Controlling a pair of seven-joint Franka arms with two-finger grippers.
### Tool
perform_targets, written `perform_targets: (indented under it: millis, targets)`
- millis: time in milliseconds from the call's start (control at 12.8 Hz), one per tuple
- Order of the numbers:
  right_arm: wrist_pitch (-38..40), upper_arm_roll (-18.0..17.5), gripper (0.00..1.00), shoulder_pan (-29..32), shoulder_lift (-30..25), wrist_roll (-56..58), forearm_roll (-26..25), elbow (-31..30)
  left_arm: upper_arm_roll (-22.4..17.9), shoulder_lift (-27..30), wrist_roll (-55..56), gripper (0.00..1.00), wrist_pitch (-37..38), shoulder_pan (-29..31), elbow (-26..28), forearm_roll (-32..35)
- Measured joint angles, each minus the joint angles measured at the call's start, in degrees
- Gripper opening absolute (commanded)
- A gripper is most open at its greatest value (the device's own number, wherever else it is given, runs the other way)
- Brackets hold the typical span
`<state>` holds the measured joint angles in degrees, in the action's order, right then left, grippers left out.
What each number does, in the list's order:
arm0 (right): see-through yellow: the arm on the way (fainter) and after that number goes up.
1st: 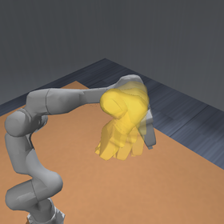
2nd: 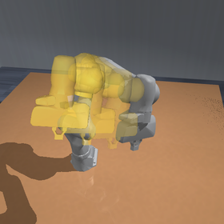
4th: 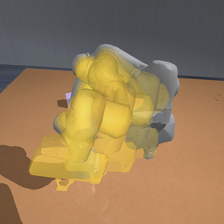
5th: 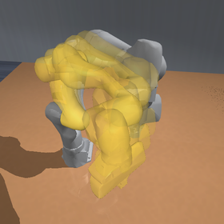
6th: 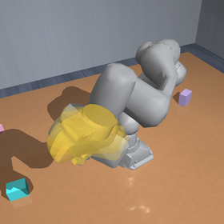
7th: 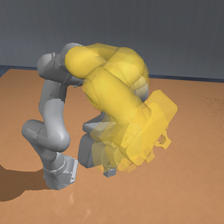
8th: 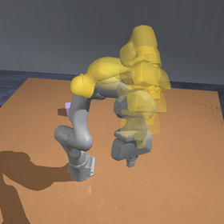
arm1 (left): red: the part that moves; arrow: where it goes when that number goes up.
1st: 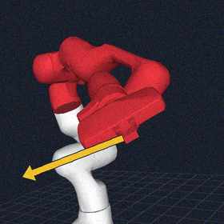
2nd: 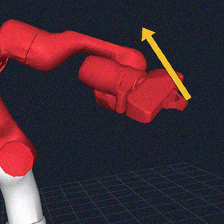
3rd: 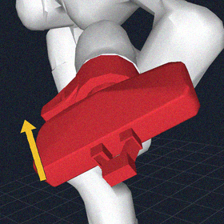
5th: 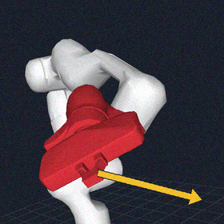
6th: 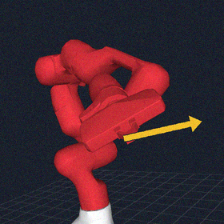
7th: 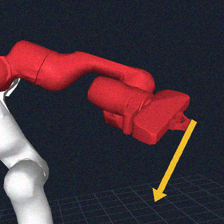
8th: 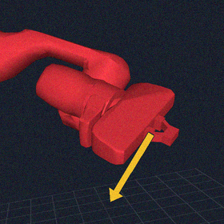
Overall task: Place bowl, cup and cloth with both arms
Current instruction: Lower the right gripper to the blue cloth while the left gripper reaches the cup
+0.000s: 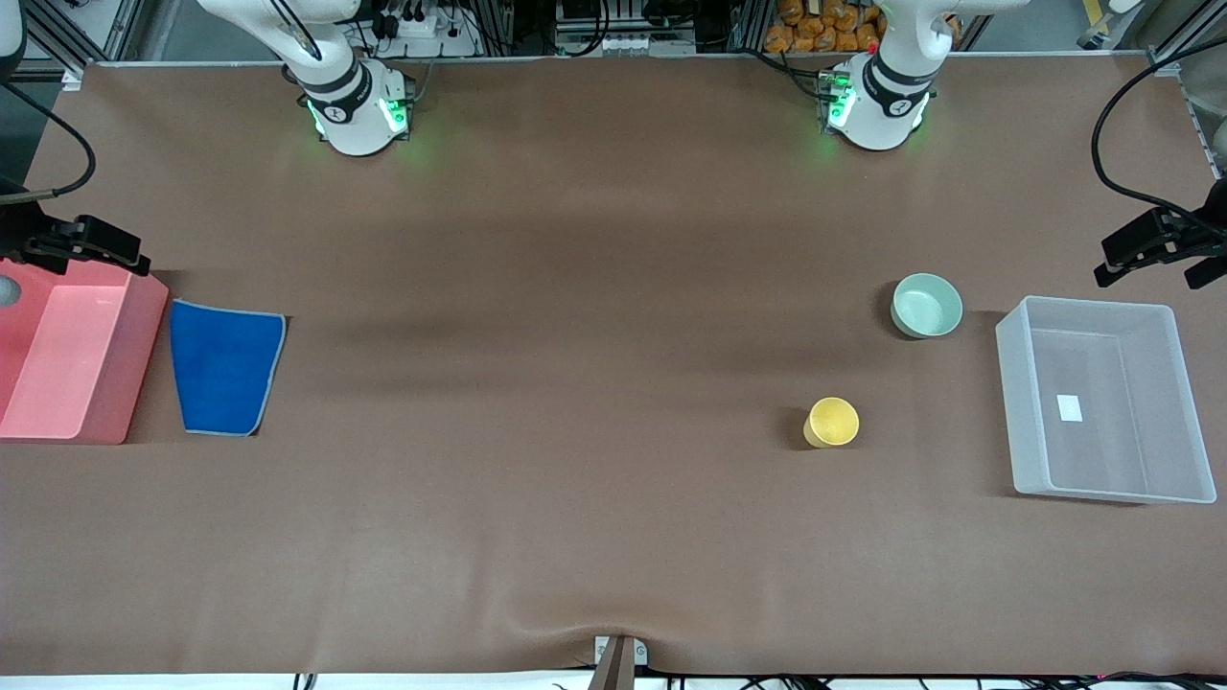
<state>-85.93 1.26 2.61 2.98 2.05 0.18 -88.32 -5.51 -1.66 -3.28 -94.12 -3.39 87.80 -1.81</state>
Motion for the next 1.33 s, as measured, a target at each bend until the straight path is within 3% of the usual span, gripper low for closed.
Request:
perform_targets:
  millis: [468, 702, 1093, 1327]
  targets:
    - [0.17, 0.16, 1.00, 0.03, 1.50, 0.00, -0.16, -0.12, 0.00, -0.16, 0.00, 1.00, 0.85, -0.07, 0.20, 0.00]
    - [-0.22, 0.67, 1.00, 0.97, 4.88, 0.00, -1.16, -0.34, -0.08, -0.41, 0.00, 1.00, 2.11, -0.01, 2.06, 0.00]
    - [-7.90, 0.87, 1.00, 2.55, 14.68, 0.67, -11.14, -0.71, -0.09, -1.39, 0.00, 1.00, -0.10, 0.06, 5.11, -0.04]
    - [-15.28, 0.91, 1.00, 3.61, 19.82, 2.65, -13.19, -0.82, 0.94, -5.33, 1.05, 1.00, -5.29, -0.53, 5.40, -2.23]
